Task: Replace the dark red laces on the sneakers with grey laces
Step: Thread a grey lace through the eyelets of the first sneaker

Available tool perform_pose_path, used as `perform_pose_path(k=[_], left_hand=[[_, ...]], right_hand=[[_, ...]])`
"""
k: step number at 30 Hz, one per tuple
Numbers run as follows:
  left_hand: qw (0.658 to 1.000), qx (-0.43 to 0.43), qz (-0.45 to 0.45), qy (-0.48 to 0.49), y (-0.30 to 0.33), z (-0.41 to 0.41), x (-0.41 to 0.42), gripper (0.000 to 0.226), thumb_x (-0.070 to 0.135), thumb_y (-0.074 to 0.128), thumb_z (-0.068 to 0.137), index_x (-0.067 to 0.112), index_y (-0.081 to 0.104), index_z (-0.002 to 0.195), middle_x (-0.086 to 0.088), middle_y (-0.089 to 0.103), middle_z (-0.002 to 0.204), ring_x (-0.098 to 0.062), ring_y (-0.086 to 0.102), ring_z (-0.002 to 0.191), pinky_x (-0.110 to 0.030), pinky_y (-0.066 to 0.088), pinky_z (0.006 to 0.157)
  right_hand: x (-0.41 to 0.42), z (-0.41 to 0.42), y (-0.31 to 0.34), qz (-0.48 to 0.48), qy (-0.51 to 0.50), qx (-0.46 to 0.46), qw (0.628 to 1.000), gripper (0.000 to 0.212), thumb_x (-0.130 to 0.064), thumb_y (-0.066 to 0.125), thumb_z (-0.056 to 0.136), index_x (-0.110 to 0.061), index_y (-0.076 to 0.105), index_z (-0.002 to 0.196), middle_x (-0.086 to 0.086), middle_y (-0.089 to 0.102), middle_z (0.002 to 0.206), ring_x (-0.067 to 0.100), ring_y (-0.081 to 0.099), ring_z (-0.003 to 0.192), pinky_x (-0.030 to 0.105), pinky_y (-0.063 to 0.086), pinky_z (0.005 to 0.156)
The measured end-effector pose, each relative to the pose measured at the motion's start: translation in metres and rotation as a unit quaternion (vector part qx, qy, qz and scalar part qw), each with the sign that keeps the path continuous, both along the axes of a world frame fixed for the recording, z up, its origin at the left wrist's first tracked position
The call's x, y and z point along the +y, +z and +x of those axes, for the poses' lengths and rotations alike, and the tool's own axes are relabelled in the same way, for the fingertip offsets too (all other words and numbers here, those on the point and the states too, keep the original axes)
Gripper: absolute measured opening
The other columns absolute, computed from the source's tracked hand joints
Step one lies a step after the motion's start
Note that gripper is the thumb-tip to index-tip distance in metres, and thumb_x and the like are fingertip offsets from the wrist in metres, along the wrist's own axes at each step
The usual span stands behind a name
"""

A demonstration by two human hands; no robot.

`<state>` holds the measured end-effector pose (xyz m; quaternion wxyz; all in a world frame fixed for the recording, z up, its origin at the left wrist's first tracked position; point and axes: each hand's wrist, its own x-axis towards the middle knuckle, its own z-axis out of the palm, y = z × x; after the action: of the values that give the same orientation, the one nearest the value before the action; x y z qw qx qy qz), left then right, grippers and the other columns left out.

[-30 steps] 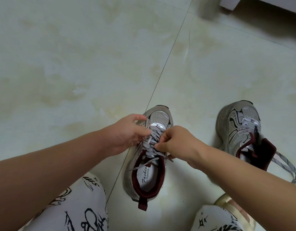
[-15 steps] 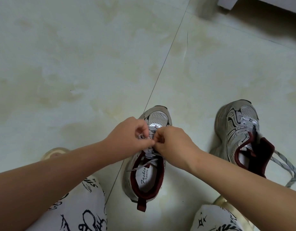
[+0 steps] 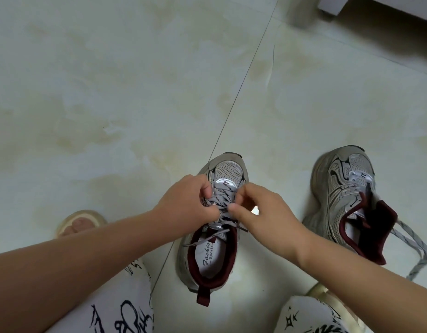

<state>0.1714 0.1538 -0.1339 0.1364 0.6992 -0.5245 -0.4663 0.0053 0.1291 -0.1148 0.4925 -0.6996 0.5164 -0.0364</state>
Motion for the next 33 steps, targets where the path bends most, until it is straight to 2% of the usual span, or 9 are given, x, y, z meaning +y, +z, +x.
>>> perform_pose_path(k=[2, 6, 10, 12, 15, 18, 22, 28, 33], left_hand=[[1.0, -0.003, -0.005, -0.001, 0.001, -0.001, 0.0, 0.027, 0.024, 0.071, 0.064, 0.027, 0.044, 0.067, 0.005, 0.049, 0.075, -0.01, 0.044, 0.062, -0.023, 0.034, 0.058], [1.0, -0.011, -0.015, 0.025, 0.002, -0.002, 0.003, 0.027, 0.014, 0.068, 0.067, 0.025, 0.044, 0.067, 0.004, 0.048, 0.072, -0.014, 0.045, 0.067, -0.03, 0.04, 0.065], [0.998, -0.005, -0.006, 0.062, 0.0, -0.001, 0.008, 0.023, 0.016, 0.067, 0.069, 0.02, 0.045, 0.075, 0.001, 0.049, 0.071, -0.017, 0.044, 0.065, -0.032, 0.041, 0.064], [0.998, -0.009, -0.002, 0.06, 0.0, -0.001, 0.01, 0.022, 0.017, 0.067, 0.07, 0.02, 0.046, 0.074, 0.001, 0.05, 0.073, -0.016, 0.045, 0.066, -0.031, 0.04, 0.064], [0.999, -0.024, -0.008, 0.039, 0.001, -0.004, 0.012, 0.021, 0.018, 0.066, 0.07, 0.025, 0.047, 0.069, 0.002, 0.053, 0.08, -0.016, 0.051, 0.074, -0.027, 0.042, 0.068], [0.999, -0.036, -0.027, 0.02, 0.003, -0.006, 0.014, 0.023, 0.02, 0.066, 0.072, 0.03, 0.046, 0.067, 0.006, 0.051, 0.084, -0.014, 0.053, 0.078, -0.024, 0.043, 0.071], [0.998, -0.044, -0.044, 0.017, 0.004, -0.007, 0.015, 0.024, 0.018, 0.065, 0.073, 0.032, 0.047, 0.067, 0.007, 0.051, 0.082, -0.012, 0.053, 0.078, -0.02, 0.041, 0.07], [0.998, -0.028, -0.032, 0.037, 0.003, -0.007, 0.015, 0.017, 0.014, 0.063, 0.072, 0.025, 0.051, 0.068, 0.004, 0.053, 0.077, -0.013, 0.052, 0.074, -0.023, 0.041, 0.067], [0.999, -0.011, -0.031, -0.001, 0.005, -0.001, 0.009, 0.017, 0.019, 0.06, 0.083, 0.022, 0.057, 0.067, 0.006, 0.056, 0.064, -0.01, 0.051, 0.062, -0.025, 0.041, 0.063]], right_hand=[[-0.008, 0.011, 0.004, 0.004, 0.045, 0.038, 0.998, 0.02, -0.032, 0.061, 0.084, -0.018, 0.05, 0.076, -0.002, 0.055, 0.073, 0.017, 0.048, 0.07, 0.031, 0.04, 0.066], [-0.017, 0.019, 0.011, -0.094, 0.14, 0.122, 0.978, 0.028, -0.021, 0.053, 0.091, -0.023, 0.037, 0.068, -0.004, 0.049, 0.075, 0.02, 0.045, 0.075, 0.03, 0.033, 0.063], [-0.005, -0.001, 0.002, -0.243, 0.172, 0.109, 0.949, 0.026, -0.002, 0.056, 0.077, -0.021, 0.039, 0.08, -0.002, 0.05, 0.08, 0.016, 0.043, 0.074, 0.026, 0.034, 0.056], [0.003, -0.011, -0.004, -0.243, 0.159, 0.089, 0.953, 0.028, -0.005, 0.055, 0.076, -0.025, 0.035, 0.077, -0.004, 0.049, 0.076, 0.011, 0.038, 0.072, 0.021, 0.032, 0.056], [0.002, -0.008, -0.002, -0.03, 0.044, 0.052, 0.997, 0.024, -0.025, 0.047, 0.094, -0.023, 0.04, 0.071, -0.007, 0.048, 0.072, 0.012, 0.041, 0.069, 0.029, 0.036, 0.064], [-0.009, 0.002, 0.001, 0.165, -0.075, 0.025, 0.983, 0.044, -0.044, 0.042, 0.094, -0.004, 0.055, 0.08, 0.004, 0.053, 0.074, 0.017, 0.047, 0.069, 0.036, 0.047, 0.071], [-0.012, 0.009, 0.003, 0.244, -0.078, 0.017, 0.967, 0.026, -0.025, 0.057, 0.09, -0.013, 0.053, 0.068, 0.002, 0.051, 0.064, 0.015, 0.047, 0.061, 0.027, 0.045, 0.061], [-0.014, 0.0, 0.004, 0.368, -0.175, -0.135, 0.903, 0.028, -0.006, 0.052, 0.09, -0.016, 0.051, 0.064, -0.004, 0.051, 0.06, 0.009, 0.046, 0.063, 0.024, 0.046, 0.063], [-0.012, -0.001, 0.002, 0.351, -0.163, -0.129, 0.913, 0.028, -0.002, 0.051, 0.088, -0.015, 0.05, 0.064, -0.002, 0.048, 0.062, 0.009, 0.045, 0.063, 0.022, 0.046, 0.061]])
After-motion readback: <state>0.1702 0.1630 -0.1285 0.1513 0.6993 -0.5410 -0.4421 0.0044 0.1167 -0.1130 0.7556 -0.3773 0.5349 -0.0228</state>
